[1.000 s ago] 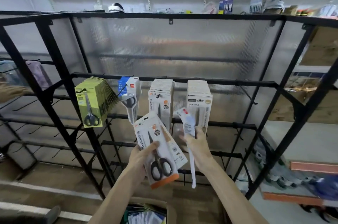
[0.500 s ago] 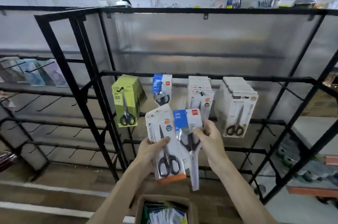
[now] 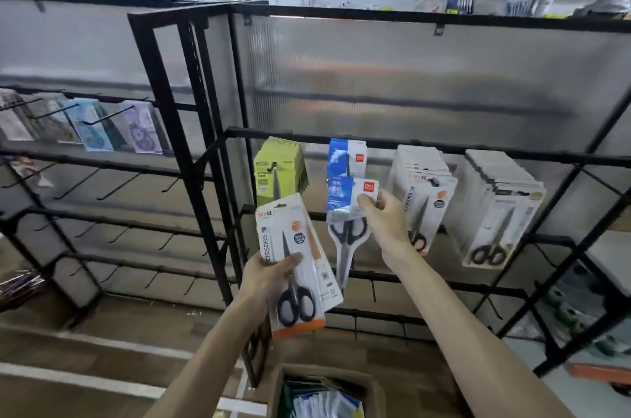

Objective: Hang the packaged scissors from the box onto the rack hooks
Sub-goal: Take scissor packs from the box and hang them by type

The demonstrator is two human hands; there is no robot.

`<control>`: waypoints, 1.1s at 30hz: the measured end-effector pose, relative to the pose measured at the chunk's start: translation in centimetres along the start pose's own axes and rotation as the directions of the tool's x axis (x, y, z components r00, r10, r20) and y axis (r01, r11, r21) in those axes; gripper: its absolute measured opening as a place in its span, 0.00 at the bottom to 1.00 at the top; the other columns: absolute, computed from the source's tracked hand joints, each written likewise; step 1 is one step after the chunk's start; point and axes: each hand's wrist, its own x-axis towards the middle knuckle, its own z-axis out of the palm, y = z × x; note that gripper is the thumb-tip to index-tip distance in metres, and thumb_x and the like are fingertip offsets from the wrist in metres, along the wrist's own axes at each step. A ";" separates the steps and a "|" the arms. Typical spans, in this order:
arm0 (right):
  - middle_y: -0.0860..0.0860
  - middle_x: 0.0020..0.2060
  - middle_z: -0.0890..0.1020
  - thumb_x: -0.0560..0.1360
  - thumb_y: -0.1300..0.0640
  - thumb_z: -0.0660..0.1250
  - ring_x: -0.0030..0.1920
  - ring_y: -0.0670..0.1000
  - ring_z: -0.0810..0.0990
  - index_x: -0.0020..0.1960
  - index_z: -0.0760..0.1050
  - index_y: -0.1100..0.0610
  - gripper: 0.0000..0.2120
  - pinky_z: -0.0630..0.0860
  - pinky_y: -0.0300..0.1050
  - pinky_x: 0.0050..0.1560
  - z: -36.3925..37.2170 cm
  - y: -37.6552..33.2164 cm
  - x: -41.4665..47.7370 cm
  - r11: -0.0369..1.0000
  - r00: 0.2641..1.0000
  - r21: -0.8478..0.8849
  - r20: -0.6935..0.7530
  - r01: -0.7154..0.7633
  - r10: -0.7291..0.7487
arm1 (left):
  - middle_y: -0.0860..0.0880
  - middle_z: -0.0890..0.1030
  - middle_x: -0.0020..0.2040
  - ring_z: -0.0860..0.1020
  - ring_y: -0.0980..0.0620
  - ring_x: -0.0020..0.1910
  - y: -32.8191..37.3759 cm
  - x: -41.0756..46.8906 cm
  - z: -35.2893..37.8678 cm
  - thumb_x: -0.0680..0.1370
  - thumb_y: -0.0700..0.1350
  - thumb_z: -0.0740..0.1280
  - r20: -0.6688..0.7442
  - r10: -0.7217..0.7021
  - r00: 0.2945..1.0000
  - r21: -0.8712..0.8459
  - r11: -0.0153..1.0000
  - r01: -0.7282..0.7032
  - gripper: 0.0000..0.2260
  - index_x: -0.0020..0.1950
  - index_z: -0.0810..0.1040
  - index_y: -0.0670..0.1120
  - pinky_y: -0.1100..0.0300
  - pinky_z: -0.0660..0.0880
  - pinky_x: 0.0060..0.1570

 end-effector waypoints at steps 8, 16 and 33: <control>0.50 0.49 0.84 0.80 0.54 0.67 0.50 0.50 0.84 0.55 0.78 0.55 0.07 0.82 0.56 0.54 1.9 1.1 3.9 0.996 0.990 -0.089 -0.136 0.007 -0.019 | 0.45 0.87 0.52 0.87 0.44 0.49 -0.2 1.2 -0.9 0.73 0.39 0.77 0.096 -0.053 0.994 0.046 0.998 0.048 0.16 0.60 0.82 0.45 0.41 0.82 0.54; 0.49 0.40 0.80 0.82 0.48 0.62 0.35 0.44 0.75 0.50 0.76 0.57 0.12 0.67 0.38 0.32 3.5 1.2 8.6 0.941 0.980 -0.334 -0.199 -0.051 -0.017 | 0.43 0.86 0.54 0.86 0.41 0.52 0.4 2.6 -1.2 0.74 0.39 0.77 0.171 -0.060 0.983 0.037 0.998 0.054 0.17 0.62 0.81 0.43 0.39 0.80 0.58; 0.50 0.41 0.83 0.76 0.55 0.74 0.39 0.39 0.81 0.46 0.78 0.64 0.11 0.74 0.33 0.43 3.6 4.3 -1.8 0.993 0.986 -0.106 0.154 -0.054 0.070 | 0.43 0.87 0.52 0.85 0.41 0.53 -1.0 2.8 3.2 0.73 0.38 0.78 0.181 -0.081 0.980 0.041 0.996 0.074 0.15 0.58 0.83 0.43 0.42 0.79 0.61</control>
